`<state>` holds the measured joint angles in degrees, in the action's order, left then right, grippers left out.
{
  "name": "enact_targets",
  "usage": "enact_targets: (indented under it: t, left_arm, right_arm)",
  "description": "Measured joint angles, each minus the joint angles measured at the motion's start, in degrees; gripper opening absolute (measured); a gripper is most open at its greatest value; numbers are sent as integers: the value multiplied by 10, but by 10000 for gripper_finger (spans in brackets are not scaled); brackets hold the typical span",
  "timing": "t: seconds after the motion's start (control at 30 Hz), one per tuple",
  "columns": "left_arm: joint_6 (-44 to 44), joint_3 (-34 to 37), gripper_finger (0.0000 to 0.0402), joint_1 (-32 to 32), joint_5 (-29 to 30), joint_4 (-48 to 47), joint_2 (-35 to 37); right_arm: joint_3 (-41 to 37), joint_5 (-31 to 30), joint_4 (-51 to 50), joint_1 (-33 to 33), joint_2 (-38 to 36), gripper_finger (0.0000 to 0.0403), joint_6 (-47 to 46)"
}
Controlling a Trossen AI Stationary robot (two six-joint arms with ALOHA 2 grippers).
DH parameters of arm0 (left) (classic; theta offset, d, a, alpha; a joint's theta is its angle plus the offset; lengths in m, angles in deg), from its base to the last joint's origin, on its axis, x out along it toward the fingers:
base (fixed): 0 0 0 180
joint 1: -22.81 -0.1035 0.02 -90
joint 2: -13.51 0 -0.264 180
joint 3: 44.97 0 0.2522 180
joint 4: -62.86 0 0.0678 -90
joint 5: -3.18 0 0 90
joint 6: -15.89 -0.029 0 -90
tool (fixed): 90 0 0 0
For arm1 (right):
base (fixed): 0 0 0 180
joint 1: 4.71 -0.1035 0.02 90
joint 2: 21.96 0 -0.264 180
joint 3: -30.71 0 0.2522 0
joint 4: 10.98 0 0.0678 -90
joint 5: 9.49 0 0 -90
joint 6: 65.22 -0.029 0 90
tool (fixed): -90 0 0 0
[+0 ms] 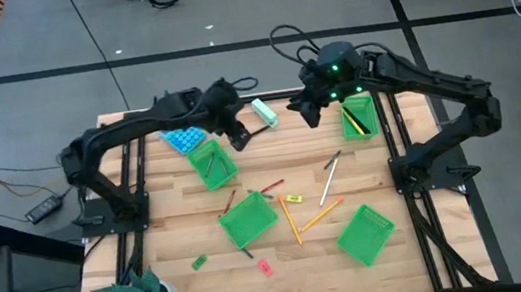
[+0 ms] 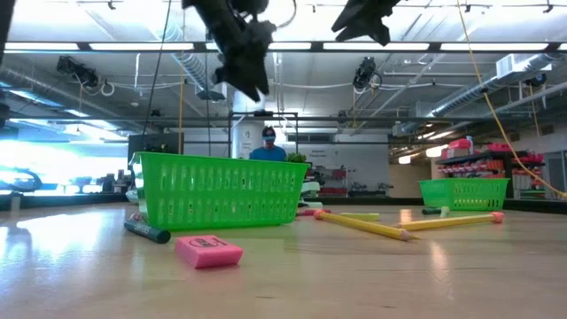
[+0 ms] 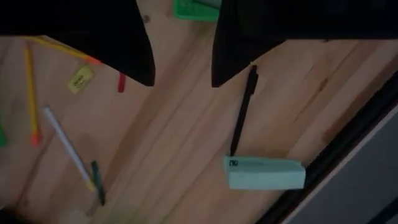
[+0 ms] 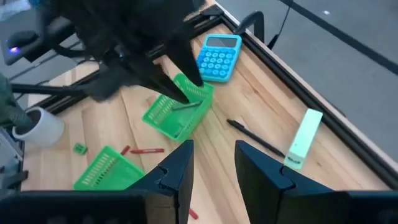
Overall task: Sort crayons/erasers/pens/pencils in bins
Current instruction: Put the black pen into the top right green bin
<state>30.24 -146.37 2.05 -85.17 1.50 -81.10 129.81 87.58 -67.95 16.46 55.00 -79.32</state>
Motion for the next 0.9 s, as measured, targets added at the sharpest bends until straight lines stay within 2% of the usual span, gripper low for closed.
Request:
enact_targets:
  t: [0.17, 0.57, 0.9]
  left_arm:
    - [-2, -34, 183, -3, 4, -55, -71]
    - [-72, -75, 179, -56, -2, -67, -198]
    - [-124, -81, 194, -100, -30, -111, -255]
  right_arm:
    - [0, 4, 0, 0, -5, 122, 21]
    - [0, 4, -10, 2, -6, 122, 70]
    - [0, -13, -9, 8, -5, 122, 82]
